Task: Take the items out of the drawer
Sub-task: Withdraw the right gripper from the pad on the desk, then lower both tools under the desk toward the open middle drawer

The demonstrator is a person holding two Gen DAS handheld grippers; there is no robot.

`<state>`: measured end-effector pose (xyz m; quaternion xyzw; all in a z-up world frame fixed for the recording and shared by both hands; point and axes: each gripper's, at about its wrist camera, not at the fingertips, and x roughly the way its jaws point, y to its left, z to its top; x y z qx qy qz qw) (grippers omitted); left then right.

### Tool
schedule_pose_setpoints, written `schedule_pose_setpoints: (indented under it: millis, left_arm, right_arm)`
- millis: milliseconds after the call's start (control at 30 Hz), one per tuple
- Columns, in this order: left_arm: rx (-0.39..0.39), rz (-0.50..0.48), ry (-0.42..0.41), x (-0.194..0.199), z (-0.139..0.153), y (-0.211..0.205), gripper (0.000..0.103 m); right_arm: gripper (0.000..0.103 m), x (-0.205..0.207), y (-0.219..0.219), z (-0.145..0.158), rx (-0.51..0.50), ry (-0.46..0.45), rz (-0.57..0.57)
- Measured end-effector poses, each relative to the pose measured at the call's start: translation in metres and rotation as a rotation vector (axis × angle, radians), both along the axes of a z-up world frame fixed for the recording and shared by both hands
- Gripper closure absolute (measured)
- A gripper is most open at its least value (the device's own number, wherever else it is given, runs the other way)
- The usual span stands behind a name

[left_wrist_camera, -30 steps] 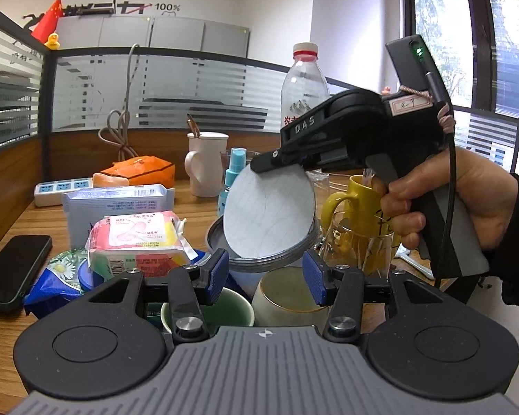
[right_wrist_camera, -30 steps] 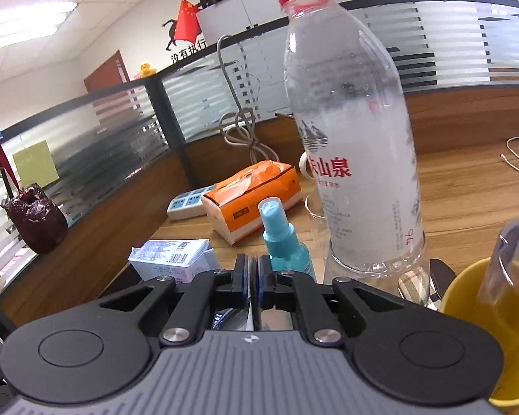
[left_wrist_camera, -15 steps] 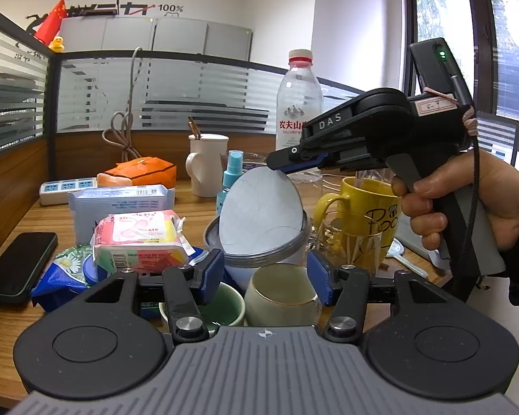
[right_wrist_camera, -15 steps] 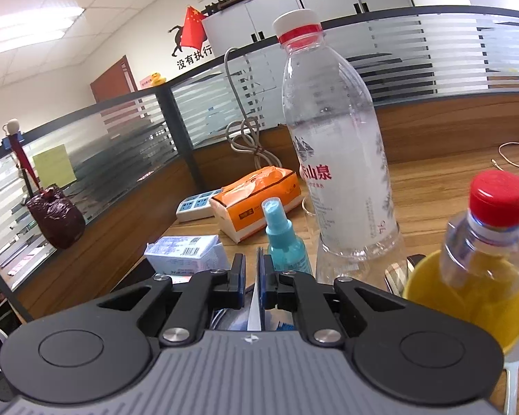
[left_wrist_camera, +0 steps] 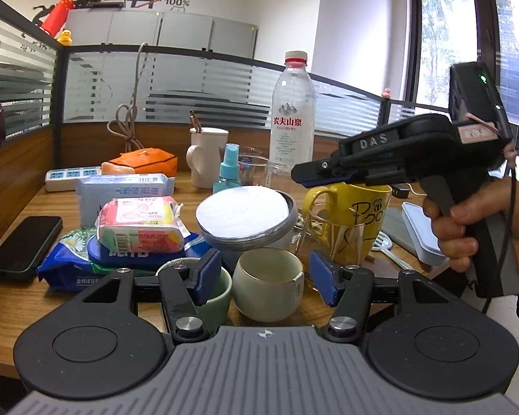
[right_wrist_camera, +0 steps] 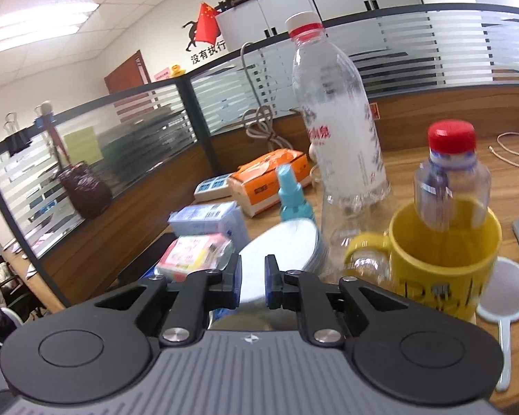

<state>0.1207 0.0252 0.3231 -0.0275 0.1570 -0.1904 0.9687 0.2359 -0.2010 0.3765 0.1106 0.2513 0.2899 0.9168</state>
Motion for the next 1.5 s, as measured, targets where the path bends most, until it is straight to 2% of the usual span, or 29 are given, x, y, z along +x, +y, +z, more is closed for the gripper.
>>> schedule_pose_setpoints:
  millis: [300, 367, 467, 567, 700, 800, 867, 1000, 1167, 1333, 1400, 1500]
  left_arm:
    - [0.022, 0.022, -0.012, -0.031, -0.007, -0.002, 0.035]
    - [0.024, 0.023, -0.006, -0.037, -0.010, -0.003, 0.034]
    - [0.018, 0.021, 0.005, -0.045, -0.014, -0.005, 0.033]
    - [0.005, 0.030, 0.009, -0.055, -0.021, -0.005, 0.029]
    - [-0.013, 0.055, 0.005, -0.070, -0.033, -0.006, 0.026]
    - [0.014, 0.088, -0.022, -0.082, -0.046, -0.011, 0.025]
    - [0.013, 0.102, -0.021, -0.087, -0.054, -0.013, 0.025]
    - [-0.003, 0.106, -0.006, -0.093, -0.069, -0.013, 0.020]
    - [-0.024, 0.112, 0.013, -0.102, -0.088, -0.014, 0.018]
    - [-0.039, 0.117, 0.025, -0.106, -0.102, -0.014, 0.003]
    - [-0.043, 0.124, 0.026, -0.107, -0.107, -0.013, 0.000]
    - [-0.058, 0.132, 0.034, -0.108, -0.113, -0.011, 0.000]
  right_arm:
    - [0.085, -0.043, -0.018, -0.014, 0.034, 0.028, 0.026]
    - [0.077, -0.052, -0.023, -0.017, 0.042, 0.032, 0.025]
    - [0.071, -0.065, -0.030, -0.027, 0.051, 0.040, 0.025]
    - [0.062, -0.079, -0.035, -0.041, 0.044, 0.047, 0.024]
    - [0.057, -0.095, -0.041, -0.063, 0.025, 0.057, 0.026]
    - [0.045, -0.106, -0.042, -0.078, 0.006, 0.061, 0.021]
    - [0.033, -0.113, -0.042, -0.088, -0.009, 0.060, 0.020]
    - [0.022, -0.125, -0.044, -0.108, -0.016, 0.061, 0.021]
    - [0.008, -0.136, -0.044, -0.133, -0.010, 0.094, 0.024]
    - [0.002, -0.138, -0.044, -0.152, -0.005, 0.135, 0.009]
    - [0.000, -0.141, -0.044, -0.159, -0.012, 0.139, 0.001]
    - [0.000, -0.144, -0.041, -0.166, -0.044, 0.133, -0.017]
